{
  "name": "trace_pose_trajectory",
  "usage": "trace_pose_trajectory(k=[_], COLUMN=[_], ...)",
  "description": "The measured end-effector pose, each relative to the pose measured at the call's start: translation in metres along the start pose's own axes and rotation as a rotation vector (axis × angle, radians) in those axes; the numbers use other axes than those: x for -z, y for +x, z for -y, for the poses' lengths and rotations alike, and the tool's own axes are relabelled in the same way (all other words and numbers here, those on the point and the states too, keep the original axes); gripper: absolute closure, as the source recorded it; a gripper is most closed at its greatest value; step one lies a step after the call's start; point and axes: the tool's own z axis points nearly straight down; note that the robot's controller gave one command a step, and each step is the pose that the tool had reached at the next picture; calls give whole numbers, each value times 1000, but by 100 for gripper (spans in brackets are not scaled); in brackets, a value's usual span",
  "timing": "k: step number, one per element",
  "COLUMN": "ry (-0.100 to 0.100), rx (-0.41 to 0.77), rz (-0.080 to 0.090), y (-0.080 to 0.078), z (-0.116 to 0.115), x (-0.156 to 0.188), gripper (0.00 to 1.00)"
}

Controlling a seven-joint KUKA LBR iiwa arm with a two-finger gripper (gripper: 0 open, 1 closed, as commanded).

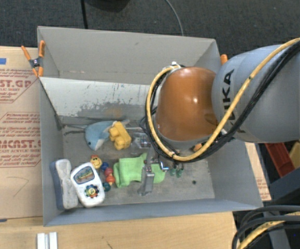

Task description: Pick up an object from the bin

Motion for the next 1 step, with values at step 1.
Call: trace_pose_trajectory(k=[1], ry=[-2], rx=[10], rz=[7], y=[-11], z=[14], x=[-40], gripper=[0])
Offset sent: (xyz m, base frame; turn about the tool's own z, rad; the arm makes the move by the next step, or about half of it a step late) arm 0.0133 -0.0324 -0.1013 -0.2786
